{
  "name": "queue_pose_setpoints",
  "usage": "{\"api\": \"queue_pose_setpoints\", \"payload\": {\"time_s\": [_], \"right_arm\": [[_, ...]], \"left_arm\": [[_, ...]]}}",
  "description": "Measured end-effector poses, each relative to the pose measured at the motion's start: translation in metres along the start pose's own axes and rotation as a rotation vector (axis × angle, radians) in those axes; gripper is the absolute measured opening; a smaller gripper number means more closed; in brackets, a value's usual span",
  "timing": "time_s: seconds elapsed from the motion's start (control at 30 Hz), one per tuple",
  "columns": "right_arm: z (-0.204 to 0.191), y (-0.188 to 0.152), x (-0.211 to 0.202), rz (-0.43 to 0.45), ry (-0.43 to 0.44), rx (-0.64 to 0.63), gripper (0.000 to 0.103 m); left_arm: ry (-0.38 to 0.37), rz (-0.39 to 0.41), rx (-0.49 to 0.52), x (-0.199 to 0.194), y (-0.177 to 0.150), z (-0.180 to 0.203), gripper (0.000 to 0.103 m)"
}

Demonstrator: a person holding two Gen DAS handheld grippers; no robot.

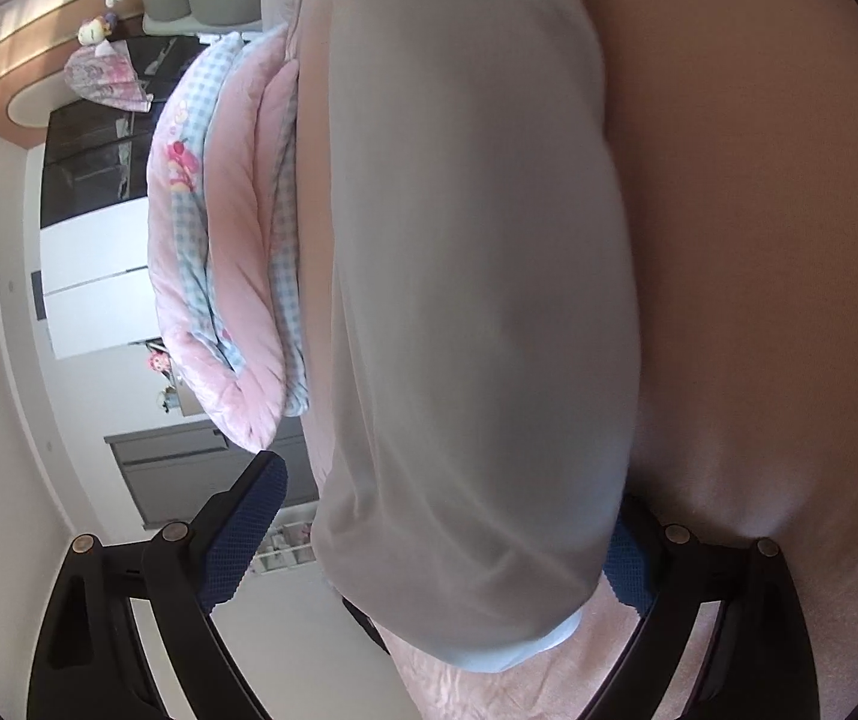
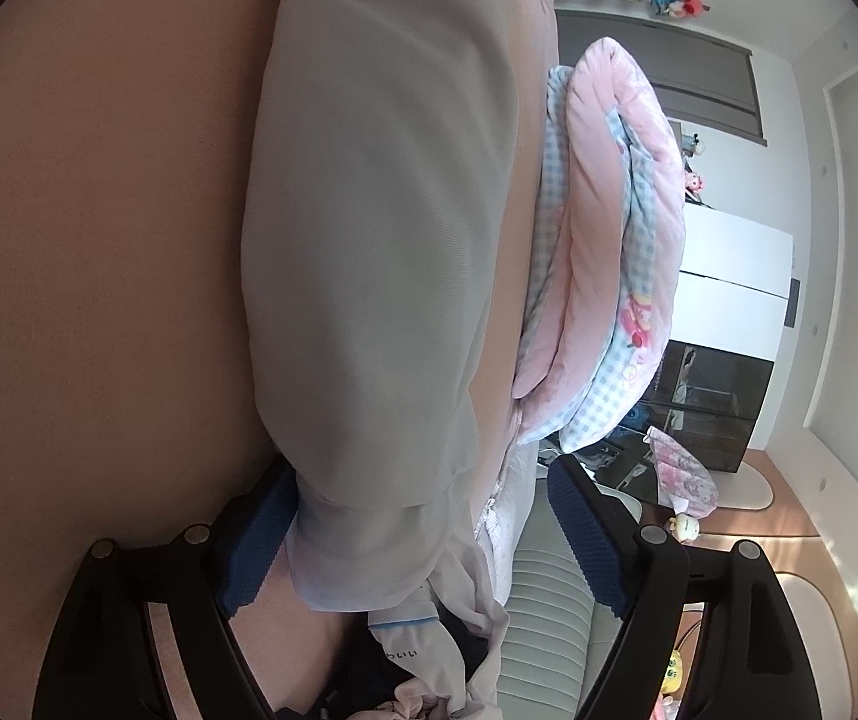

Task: Fold clothes
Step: 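Grasp the shirt strip's long edge with both grippers and lift it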

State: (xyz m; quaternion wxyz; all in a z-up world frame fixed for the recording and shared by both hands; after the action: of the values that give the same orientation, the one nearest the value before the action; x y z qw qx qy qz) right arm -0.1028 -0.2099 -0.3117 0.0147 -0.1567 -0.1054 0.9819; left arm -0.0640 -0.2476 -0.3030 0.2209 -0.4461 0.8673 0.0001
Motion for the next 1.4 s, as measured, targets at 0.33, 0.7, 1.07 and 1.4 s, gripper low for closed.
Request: {"api": "queue_pose_setpoints", "payload": {"time_s": [0.33,0.7,1.07,1.4], "right_arm": [[-0.003,0.01,0.006,-0.012,0.004,-0.064,0.083],[-0.005,0.014,0.01,-0.028,0.007,-0.095,0.083],[-0.042,0.013,0.002,-0.029,-0.014,-0.104,0.022],[-0.031,0.012,0.003,0.003,0.02,-0.066,0.021]], "left_arm": [[-0.062,-0.019,0.021,-0.004,0.002,0.023,0.038],[-0.031,-0.017,-0.054,-0.008,-0.001,0.034,0.018],[0.038,-0.018,-0.119,-0.015,-0.005,0.042,0.016],[0.002,-0.028,-0.098,-0.019,-0.008,0.042,0.018]]}}
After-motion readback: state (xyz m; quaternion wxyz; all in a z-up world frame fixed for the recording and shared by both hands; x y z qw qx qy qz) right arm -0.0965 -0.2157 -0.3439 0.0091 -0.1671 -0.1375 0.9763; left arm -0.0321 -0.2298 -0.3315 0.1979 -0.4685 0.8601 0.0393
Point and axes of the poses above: each gripper's, at about its wrist camera, not at the fingertips, and x roughly the way its jaws point, z to its right, y to its top, the point moved 1 cm from there along x, roughly the way its jaws point, and after that the axes turned 7 degrees about -z, right-handed, at the moved point
